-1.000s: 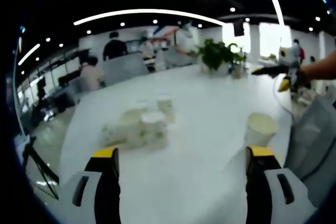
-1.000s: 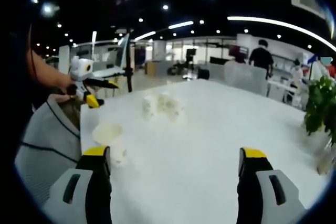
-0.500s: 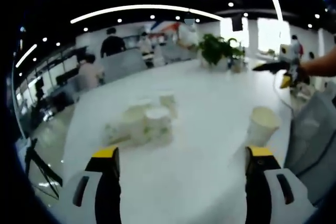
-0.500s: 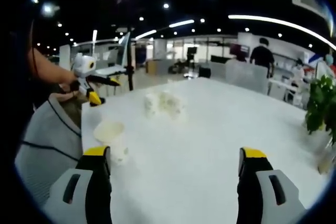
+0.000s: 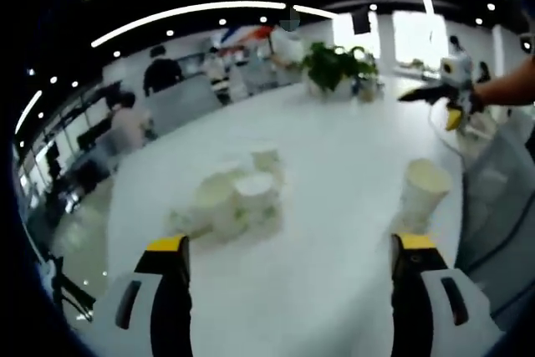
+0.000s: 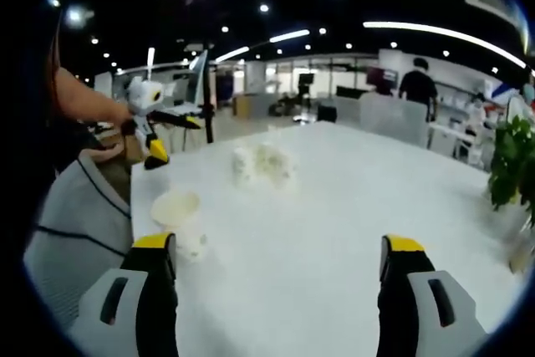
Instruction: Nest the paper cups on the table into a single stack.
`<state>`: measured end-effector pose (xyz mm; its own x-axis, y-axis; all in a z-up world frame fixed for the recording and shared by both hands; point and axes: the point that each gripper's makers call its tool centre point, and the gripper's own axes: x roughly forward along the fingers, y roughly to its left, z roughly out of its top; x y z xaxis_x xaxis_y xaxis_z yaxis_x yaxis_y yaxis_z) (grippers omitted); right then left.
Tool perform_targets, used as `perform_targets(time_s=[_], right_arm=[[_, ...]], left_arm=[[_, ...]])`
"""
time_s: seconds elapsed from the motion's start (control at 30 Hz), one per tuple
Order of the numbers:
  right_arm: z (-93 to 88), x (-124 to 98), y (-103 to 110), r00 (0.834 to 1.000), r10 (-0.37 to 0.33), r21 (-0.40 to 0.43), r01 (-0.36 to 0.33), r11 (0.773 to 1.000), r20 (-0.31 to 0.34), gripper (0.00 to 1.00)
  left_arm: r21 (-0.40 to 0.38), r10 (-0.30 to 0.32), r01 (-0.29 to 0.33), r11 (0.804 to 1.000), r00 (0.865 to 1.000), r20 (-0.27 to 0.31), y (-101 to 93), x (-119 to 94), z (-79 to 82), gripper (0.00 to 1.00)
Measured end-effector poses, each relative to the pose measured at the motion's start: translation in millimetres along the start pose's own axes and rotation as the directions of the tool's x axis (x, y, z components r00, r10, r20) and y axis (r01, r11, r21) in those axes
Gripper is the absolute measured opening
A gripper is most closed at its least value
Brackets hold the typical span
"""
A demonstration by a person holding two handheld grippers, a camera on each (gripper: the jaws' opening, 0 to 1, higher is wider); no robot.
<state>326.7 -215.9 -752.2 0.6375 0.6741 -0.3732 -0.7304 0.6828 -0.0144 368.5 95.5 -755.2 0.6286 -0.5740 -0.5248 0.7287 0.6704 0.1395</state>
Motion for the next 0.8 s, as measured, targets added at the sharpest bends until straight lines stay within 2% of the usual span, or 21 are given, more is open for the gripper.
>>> perform_targets(time_s=[0.43, 0.8], right_arm=[[-1.8, 4.1, -1.1, 1.0, 0.002, 0.008, -0.002, 1.0, -0.003, 1.0], [-6.3, 5.7, -4.5, 1.0, -0.006, 0.019, 0.006, 1.0, -0.008, 1.0]], left_arm=[[0.106, -0.028, 0.034, 0.994, 0.998, -0.062, 34.1, 10.6, 17.4, 0.99], [0.171, -0.057, 0.077, 0.982, 0.991, -0.117, 52.8, 21.0, 19.5, 0.99]])
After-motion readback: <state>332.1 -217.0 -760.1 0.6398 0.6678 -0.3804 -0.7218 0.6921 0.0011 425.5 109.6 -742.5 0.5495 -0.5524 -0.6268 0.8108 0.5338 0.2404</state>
